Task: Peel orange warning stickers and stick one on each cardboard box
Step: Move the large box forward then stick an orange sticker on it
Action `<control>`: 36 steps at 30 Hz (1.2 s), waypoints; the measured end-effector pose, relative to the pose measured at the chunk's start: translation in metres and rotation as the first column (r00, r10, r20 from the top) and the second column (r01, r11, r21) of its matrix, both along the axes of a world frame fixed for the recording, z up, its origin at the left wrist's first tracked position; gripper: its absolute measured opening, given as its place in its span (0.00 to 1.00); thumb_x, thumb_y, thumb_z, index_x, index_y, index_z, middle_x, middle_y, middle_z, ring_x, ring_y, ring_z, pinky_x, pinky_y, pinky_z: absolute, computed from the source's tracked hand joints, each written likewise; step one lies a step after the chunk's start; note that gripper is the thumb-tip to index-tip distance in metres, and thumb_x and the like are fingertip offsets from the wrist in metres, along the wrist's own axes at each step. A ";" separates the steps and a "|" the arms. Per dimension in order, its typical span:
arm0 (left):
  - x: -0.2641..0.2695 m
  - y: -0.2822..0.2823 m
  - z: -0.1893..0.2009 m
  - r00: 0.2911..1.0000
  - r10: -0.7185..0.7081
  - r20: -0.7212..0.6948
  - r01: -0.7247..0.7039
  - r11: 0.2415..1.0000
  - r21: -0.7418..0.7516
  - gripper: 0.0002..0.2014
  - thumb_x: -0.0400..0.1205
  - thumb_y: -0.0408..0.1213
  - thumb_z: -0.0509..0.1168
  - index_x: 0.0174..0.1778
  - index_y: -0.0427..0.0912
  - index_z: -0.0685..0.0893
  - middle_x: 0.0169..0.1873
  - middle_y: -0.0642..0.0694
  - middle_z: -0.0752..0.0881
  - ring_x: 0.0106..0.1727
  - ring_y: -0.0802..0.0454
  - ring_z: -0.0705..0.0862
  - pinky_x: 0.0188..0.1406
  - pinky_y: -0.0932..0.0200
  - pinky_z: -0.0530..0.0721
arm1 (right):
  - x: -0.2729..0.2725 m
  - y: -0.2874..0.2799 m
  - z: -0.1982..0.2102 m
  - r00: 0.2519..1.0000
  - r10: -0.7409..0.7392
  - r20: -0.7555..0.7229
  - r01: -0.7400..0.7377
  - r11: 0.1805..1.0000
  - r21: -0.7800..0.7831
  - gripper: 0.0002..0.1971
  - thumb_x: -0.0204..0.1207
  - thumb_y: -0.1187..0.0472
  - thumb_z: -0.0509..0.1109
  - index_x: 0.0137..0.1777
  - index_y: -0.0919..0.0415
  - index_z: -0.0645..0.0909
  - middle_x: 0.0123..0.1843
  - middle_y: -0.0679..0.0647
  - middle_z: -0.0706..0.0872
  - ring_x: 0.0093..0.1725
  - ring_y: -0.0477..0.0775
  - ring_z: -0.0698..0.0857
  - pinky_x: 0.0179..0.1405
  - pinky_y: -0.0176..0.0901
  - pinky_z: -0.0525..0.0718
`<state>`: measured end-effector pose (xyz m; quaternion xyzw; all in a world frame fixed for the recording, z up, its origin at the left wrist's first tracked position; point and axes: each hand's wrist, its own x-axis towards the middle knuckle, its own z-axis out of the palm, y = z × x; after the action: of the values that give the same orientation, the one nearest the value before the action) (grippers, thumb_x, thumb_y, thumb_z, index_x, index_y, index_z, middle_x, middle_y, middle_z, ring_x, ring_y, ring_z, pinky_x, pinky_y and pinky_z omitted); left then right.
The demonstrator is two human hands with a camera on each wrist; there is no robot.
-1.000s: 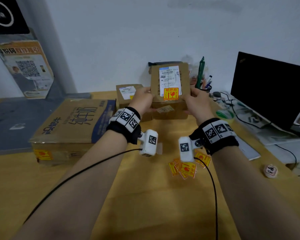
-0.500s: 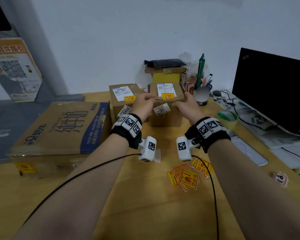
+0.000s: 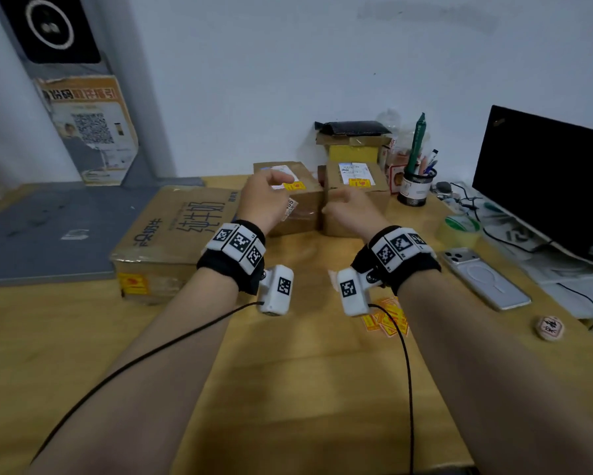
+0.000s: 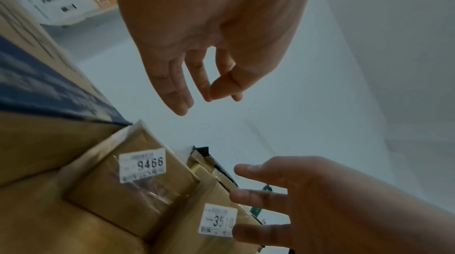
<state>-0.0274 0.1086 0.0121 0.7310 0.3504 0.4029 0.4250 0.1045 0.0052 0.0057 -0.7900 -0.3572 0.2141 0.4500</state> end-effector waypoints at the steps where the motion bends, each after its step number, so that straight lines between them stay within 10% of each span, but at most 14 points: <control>1: -0.009 0.001 -0.002 1.000 0.014 -0.013 -0.014 1.000 0.008 0.17 0.78 0.23 0.63 0.43 0.53 0.88 0.54 0.51 0.89 0.57 0.50 0.87 0.54 0.56 0.88 | -0.010 0.001 0.001 1.000 0.024 0.001 -0.024 1.000 -0.006 0.27 0.83 0.61 0.69 0.82 0.60 0.74 0.74 0.55 0.81 0.74 0.57 0.79 0.63 0.43 0.76; 7: -0.073 0.020 -0.017 0.961 0.219 -0.169 -0.209 0.975 0.073 0.11 0.82 0.31 0.66 0.49 0.54 0.88 0.59 0.53 0.88 0.58 0.52 0.84 0.52 0.59 0.78 | -0.069 0.013 -0.002 0.988 0.154 -0.023 -0.156 0.981 -0.119 0.28 0.84 0.52 0.70 0.83 0.51 0.73 0.76 0.52 0.80 0.67 0.59 0.84 0.58 0.53 0.87; 12: -0.110 0.046 -0.021 0.884 0.310 -0.350 -0.319 0.947 0.034 0.11 0.79 0.36 0.68 0.50 0.60 0.83 0.65 0.47 0.85 0.66 0.40 0.82 0.69 0.45 0.78 | -0.104 0.030 -0.004 0.972 0.230 -0.042 -0.234 0.958 -0.166 0.29 0.85 0.50 0.69 0.84 0.55 0.71 0.78 0.53 0.79 0.62 0.59 0.87 0.51 0.51 0.91; 16: -0.129 0.062 -0.023 0.675 0.355 -0.647 -0.436 0.899 0.038 0.17 0.79 0.45 0.67 0.65 0.56 0.81 0.82 0.37 0.67 0.85 0.31 0.57 0.77 0.19 0.39 | -0.121 0.040 -0.007 0.969 0.239 -0.066 -0.247 0.954 -0.172 0.24 0.87 0.53 0.67 0.79 0.63 0.76 0.74 0.57 0.81 0.57 0.58 0.86 0.40 0.42 0.88; 18: -0.135 0.068 -0.024 0.615 0.338 -0.713 -0.456 0.890 0.029 0.24 0.78 0.53 0.66 0.71 0.53 0.80 0.83 0.34 0.62 0.85 0.27 0.53 0.74 0.15 0.37 | -0.127 0.043 -0.010 0.968 0.228 -0.108 -0.245 0.952 -0.185 0.22 0.87 0.55 0.68 0.77 0.64 0.77 0.68 0.57 0.81 0.59 0.60 0.85 0.39 0.43 0.87; 25: -0.147 0.061 -0.024 0.710 0.357 -0.607 -0.509 0.856 -0.092 0.24 0.78 0.50 0.65 0.69 0.45 0.77 0.75 0.31 0.68 0.77 0.29 0.62 0.74 0.31 0.60 | -0.139 0.047 -0.019 0.961 0.178 -0.212 -0.207 0.971 -0.120 0.08 0.83 0.61 0.72 0.58 0.64 0.82 0.63 0.65 0.89 0.60 0.66 0.89 0.60 0.65 0.90; 36: -0.151 0.005 0.004 0.899 0.414 -0.144 -0.437 0.873 -0.218 0.26 0.76 0.49 0.66 0.71 0.52 0.72 0.76 0.42 0.67 0.77 0.36 0.63 0.77 0.34 0.66 | -0.128 -0.021 0.020 0.987 0.104 -0.123 -0.102 0.995 0.024 0.07 0.84 0.53 0.70 0.46 0.50 0.77 0.48 0.50 0.88 0.53 0.56 0.89 0.56 0.61 0.91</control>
<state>-0.1780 0.1140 0.0164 0.5958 0.5688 0.4059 0.3959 -0.0234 -0.0157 0.0260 -0.7516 -0.3708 0.2823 0.4668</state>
